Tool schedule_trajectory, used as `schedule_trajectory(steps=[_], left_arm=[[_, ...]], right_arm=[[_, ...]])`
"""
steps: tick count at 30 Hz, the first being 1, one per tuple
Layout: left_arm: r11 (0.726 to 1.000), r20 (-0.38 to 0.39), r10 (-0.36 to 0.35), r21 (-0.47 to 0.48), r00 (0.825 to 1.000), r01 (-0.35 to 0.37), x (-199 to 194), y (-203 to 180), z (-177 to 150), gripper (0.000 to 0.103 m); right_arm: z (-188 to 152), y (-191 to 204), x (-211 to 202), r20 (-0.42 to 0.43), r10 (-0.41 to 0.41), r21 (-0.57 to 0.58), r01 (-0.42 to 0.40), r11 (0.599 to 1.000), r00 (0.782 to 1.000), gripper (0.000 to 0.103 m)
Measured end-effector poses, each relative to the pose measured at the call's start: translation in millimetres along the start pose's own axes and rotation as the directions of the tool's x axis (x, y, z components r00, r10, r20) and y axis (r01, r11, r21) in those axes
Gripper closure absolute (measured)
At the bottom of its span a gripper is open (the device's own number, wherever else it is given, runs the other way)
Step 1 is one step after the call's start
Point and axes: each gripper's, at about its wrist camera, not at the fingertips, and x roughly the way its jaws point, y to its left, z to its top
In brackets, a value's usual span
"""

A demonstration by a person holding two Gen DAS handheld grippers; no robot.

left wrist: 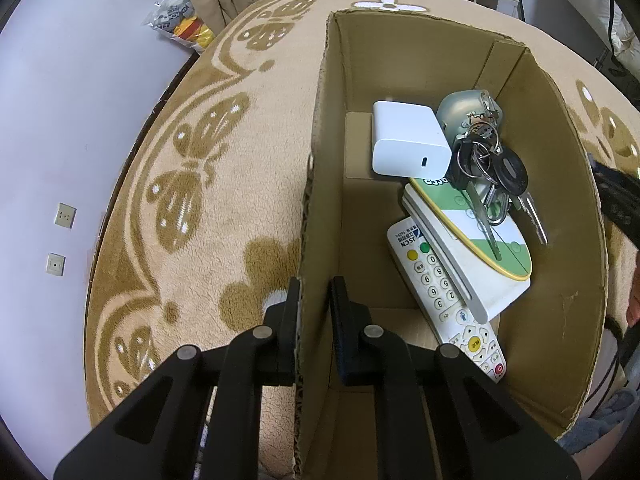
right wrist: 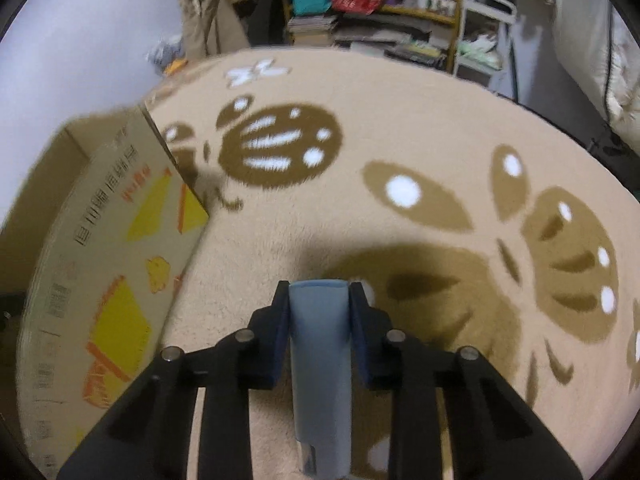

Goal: Organize rigid objects
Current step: 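Move the right tool back and grasp the light-blue lighter, then carry the lighter into the box and open the right tool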

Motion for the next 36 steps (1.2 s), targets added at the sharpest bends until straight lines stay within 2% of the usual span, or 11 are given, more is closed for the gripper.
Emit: schedule_trajectory(steps=[4,9,13,19,22,27,32,36], left_arm=[[1.0,-0.001,0.002,-0.001,1.0,-0.002,0,0,0,0.091],[1.0,-0.001,0.002,0.0,1.0,-0.002,0,0,0,0.091],[1.0,-0.001,0.004,0.0,1.0,-0.004,0,0,0,0.09],[1.0,-0.001,0.003,-0.001,1.0,-0.003,-1,1,0,0.089],[1.0,-0.001,0.003,0.0,1.0,-0.003,-1,1,0,0.089],[1.0,-0.001,0.002,-0.001,1.0,-0.002,-1,1,0,0.089],[1.0,-0.001,0.001,-0.003,1.0,-0.001,0,2,0,0.088],[1.0,-0.002,-0.001,-0.005,1.0,0.001,1,3,0,0.088]], right_arm=[[4,-5,-22,0.047,0.041,0.063,-0.044,0.997,0.998,0.073],[19,1,-66,0.171,0.116,0.104,-0.135,0.985,0.978,0.073],[36,12,-101,0.267,0.191,0.106,-0.225,0.968,0.945,0.074],[56,37,-142,0.36,0.261,0.045,-0.296,0.954,0.896,0.074],[59,49,-154,0.358,0.313,0.025,-0.344,0.939,0.88,0.074],[54,68,-150,0.302,0.372,-0.013,-0.386,0.922,0.878,0.074],[42,83,-129,0.217,0.411,-0.028,-0.416,0.909,0.885,0.074],[31,89,-109,0.146,0.469,-0.007,-0.473,0.881,0.871,0.074]])
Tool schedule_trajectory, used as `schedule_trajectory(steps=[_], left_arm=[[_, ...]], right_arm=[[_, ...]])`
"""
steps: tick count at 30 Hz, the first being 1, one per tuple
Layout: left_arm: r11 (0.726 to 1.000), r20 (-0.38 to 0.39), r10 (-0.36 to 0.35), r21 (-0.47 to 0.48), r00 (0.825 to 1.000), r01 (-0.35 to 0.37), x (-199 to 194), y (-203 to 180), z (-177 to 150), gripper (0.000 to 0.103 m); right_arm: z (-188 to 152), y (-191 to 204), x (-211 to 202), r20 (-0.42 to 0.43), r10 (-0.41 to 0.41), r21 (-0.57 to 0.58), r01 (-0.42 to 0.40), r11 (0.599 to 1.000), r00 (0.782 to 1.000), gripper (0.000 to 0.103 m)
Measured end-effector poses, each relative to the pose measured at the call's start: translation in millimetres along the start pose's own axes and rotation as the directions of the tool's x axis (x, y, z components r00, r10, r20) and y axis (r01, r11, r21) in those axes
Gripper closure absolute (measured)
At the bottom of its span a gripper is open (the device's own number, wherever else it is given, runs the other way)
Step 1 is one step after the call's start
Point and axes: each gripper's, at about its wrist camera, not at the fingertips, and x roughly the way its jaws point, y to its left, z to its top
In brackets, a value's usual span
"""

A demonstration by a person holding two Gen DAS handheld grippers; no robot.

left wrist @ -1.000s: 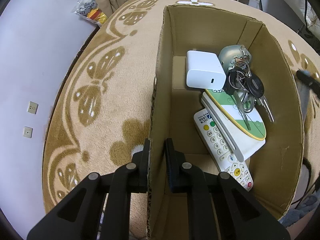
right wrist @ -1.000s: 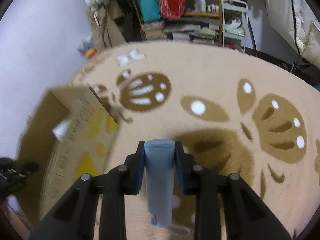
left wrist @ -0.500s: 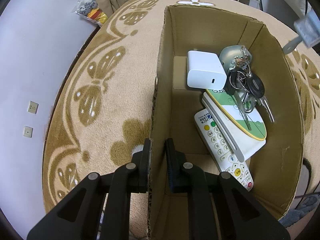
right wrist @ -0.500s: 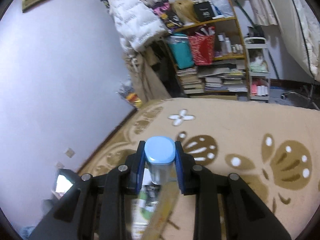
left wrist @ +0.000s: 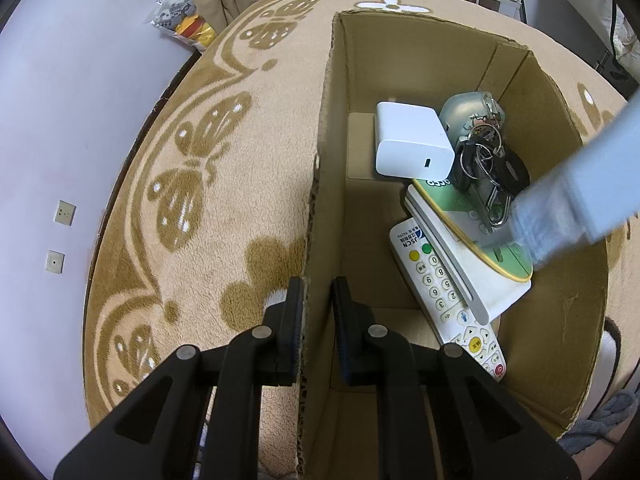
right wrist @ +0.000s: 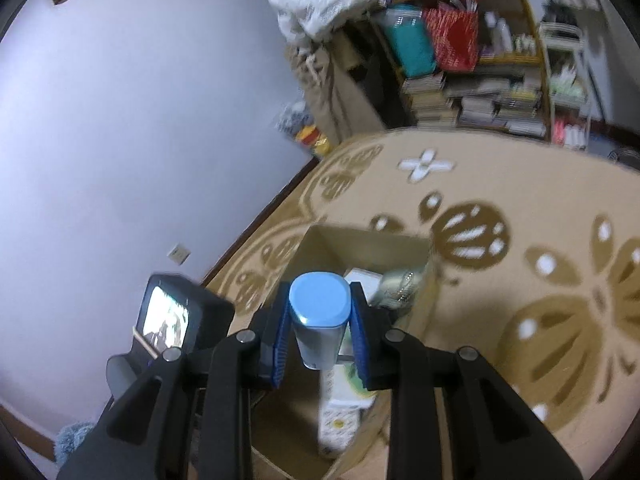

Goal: Organize rigid objects
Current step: 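Carry the lighter into the box and open the right tool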

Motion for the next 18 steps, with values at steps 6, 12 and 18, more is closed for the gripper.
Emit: schedule_trajectory(steps=[6,12,18], left_arm=[[1.0,-0.001,0.0,0.0,1.0,0.0,0,1,0,0.088],[1.0,0.0,0.0,0.0,1.0,0.0,0,1,0,0.088],[1.0,-0.001,-0.006,-0.004,1.0,0.006,0,1,0,0.087]], right_arm=[[-13,2,24,-0.073,0.055,0.036,-0.053,0.998,0.996,0.074],[-19,2,45,-0.129,0.051,0.053,-0.044,0.998,0.99,0.074],[-24,-1,67,-0.163,-0.026,0.042,0.033,0.999,0.986,0.072]])
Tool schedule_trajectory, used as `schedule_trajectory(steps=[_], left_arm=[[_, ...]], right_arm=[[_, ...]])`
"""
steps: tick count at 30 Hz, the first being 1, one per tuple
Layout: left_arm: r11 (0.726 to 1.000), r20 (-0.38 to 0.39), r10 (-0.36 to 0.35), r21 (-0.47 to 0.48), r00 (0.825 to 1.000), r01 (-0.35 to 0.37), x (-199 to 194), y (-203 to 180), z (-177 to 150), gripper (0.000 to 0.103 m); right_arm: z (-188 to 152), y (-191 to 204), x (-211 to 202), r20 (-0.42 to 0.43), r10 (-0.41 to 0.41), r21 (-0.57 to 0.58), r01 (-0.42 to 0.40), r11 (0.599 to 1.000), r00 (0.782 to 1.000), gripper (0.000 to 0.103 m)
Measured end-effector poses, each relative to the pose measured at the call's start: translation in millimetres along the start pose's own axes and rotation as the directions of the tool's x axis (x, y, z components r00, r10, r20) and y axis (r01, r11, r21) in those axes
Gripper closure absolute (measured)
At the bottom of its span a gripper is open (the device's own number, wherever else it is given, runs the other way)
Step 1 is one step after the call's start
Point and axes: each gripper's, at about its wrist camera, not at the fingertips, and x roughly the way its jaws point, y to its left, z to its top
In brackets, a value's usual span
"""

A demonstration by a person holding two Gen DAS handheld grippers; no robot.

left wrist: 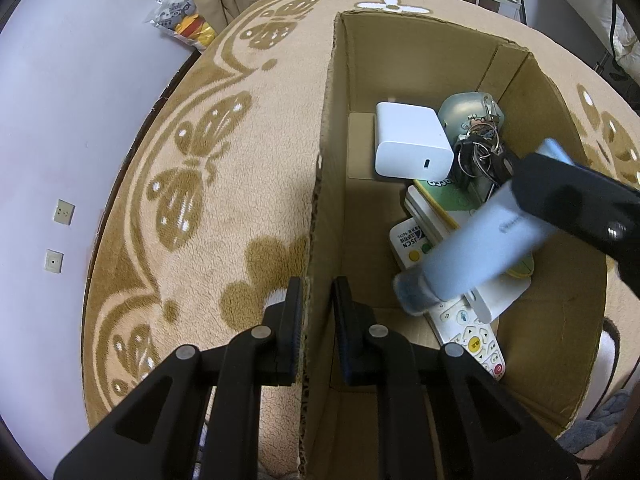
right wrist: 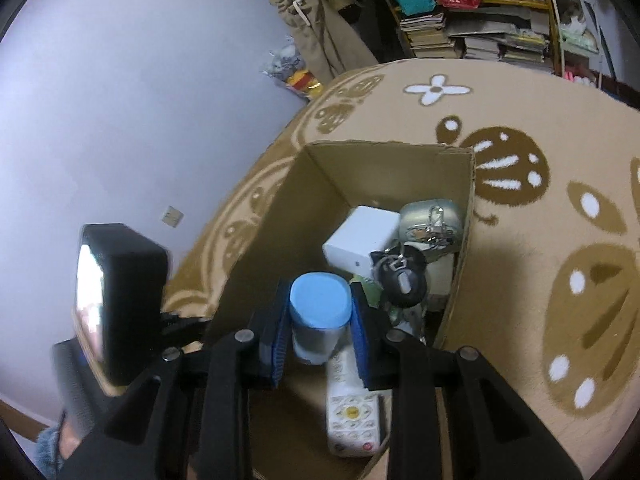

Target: Organize rigid objects

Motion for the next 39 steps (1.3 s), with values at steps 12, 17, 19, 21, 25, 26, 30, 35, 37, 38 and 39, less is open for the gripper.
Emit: schedule_trajectory(steps=[12,17,19,21,25,26,30,35,37,38,39], left_arm=[[1.0,0.002,-0.003,-0.01,1.0,0.003,-2,1,0,0.086],[1.0,0.009,-0.01,-0.019,1.0,0.01,-3,1,-1,0.086],[1.0,0.009,-0.006,-0.017,1.0,0.006,-2,1,-1,0.086],[1.0,0.012,-0.003,-0.019,1.0,0.003,-3,1,0,0.086],[0.999,0.033,-0.003,-0.034,0.999,0.004,-10,3,0,0.083],[0.999,0.039,0.002,-0.039,0.999,-0.001,-11,3,0,0.082],[0.999,0.077,0.028,-0.044,0.997,-0.025,-25,1,0,0.08],[0.999,0.141,0.049,-0.026,0.989,-0.046,-49,-3,-8,0.068],[0.999,0.176,0.034,-0.027,0.984,-0.029,-62,-4,-13,0.051],[0.999,0.194,0.026,-0.025,0.981,-0.021,-68,-5,-15,0.049],[1.0,0.213,0.02,-0.021,0.977,-0.016,-74,-6,-17,0.049]], right_arm=[[9,-11,-8,0.075,-0.155,-0.004,0.156,0.988,0.985,0.059],[6,-12,-24,0.143,-0.175,0.001,0.176,0.984,0.974,0.049],[4,-12,-30,0.169,-0.202,-0.013,0.207,0.978,0.965,0.041],[4,-15,-35,0.174,-0.22,-0.01,0.225,0.974,0.96,0.037],[2,-23,-43,0.161,-0.243,0.018,0.243,0.97,0.957,0.036],[0,-25,-46,0.157,-0.25,0.023,0.249,0.968,0.956,0.035],[-13,-29,-57,0.159,-0.268,0.041,0.264,0.964,0.95,0.02],[-30,-34,-70,0.148,-0.287,0.064,0.281,0.958,0.946,0.019],[-36,-36,-78,0.151,-0.3,0.073,0.292,0.954,0.942,0.012],[-39,-36,-82,0.155,-0.31,0.076,0.301,0.951,0.938,0.011],[-42,-37,-86,0.161,-0.318,0.077,0.309,0.948,0.934,0.009]])
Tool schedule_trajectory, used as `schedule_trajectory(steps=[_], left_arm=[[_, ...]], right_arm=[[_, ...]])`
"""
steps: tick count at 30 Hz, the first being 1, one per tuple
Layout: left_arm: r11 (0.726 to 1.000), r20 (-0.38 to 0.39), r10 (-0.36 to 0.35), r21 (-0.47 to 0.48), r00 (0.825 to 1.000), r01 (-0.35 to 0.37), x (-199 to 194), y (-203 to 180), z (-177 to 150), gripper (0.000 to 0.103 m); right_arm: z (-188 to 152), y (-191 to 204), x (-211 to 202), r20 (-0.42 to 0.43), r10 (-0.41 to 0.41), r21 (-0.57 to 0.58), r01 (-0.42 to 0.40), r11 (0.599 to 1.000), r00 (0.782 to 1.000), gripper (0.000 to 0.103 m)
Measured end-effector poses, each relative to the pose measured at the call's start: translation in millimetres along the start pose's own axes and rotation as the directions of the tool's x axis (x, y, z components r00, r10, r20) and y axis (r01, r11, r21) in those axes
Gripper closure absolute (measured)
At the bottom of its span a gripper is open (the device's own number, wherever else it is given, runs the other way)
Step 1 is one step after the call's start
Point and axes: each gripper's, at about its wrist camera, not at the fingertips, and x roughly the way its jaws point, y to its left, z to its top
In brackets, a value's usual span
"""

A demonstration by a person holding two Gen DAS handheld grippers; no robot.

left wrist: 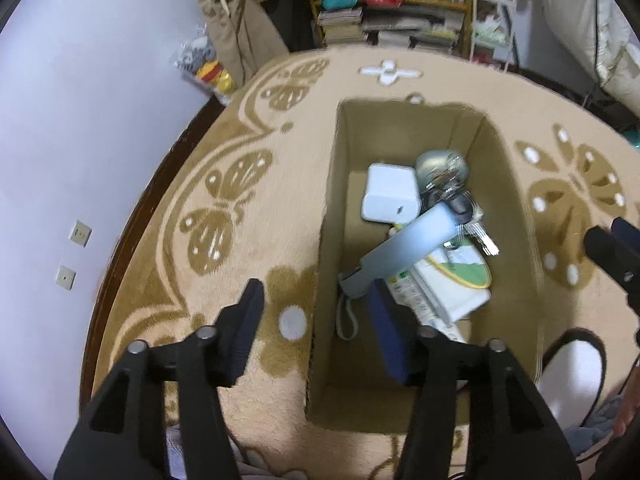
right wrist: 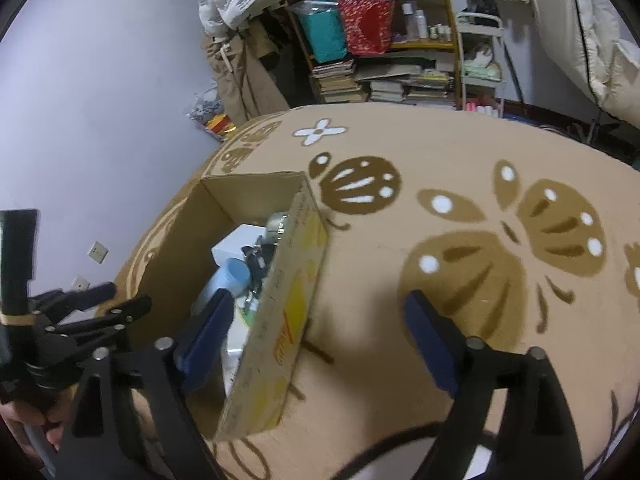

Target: Organize rigid objects

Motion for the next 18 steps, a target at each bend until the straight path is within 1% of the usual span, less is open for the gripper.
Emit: schedule_trajectory(steps=[3,4,5,6,7,9,13,16,18], left_arm=[[1.0,0.049,-0.022,0.014,0.999,0.021,-18,-4,-3,0.045],[0.999,0.065,-0.033,0.014,0.997,0.032,-23,-5,-4,0.037],[0.999,0.08,-0.04,0.012,0.996,0.039,-27,-5,-5,0.03],[0.999,0.098,-0.044,0.009,0.994,0.044,-32,-6,-6,0.02],[0.999,0.121,-0.045,0.006,0.992,0.044,-38,-7,-8,0.012],[1.0,0.154,-0.031,0.01,0.988,0.03,-49,-10,-11,0.004],[1.0,0.208,-0.006,0.019,0.978,0.002,-62,-16,-16,0.002],[0.999,0.249,-0.043,0.017,0.968,0.04,-73,-17,-23,0.0],[0.999,0.268,-0.048,0.014,0.962,0.046,-79,-17,-28,0.0]], right_arm=[[-4,-4,-14,0.019,-0.031,-0.007,0.031,0.999,0.999,0.007],[-6,-6,-20,0.026,-0.048,-0.011,0.048,0.999,0.999,0.004],[-7,-6,-25,0.033,-0.06,-0.016,0.06,0.998,0.998,0.002],[-8,-6,-30,0.042,-0.07,-0.02,0.071,0.997,0.997,0.0],[-9,-7,-35,0.055,-0.08,-0.023,0.081,0.996,0.995,0.0],[-11,-9,-47,0.084,-0.086,-0.029,0.088,0.996,0.993,0.0],[-12,-13,-64,0.115,-0.105,-0.037,0.11,0.993,0.988,0.0],[-14,-14,-78,0.148,-0.114,-0.039,0.121,0.992,0.982,0.0],[-17,-16,-88,0.164,-0.102,-0.038,0.109,0.993,0.981,0.0]])
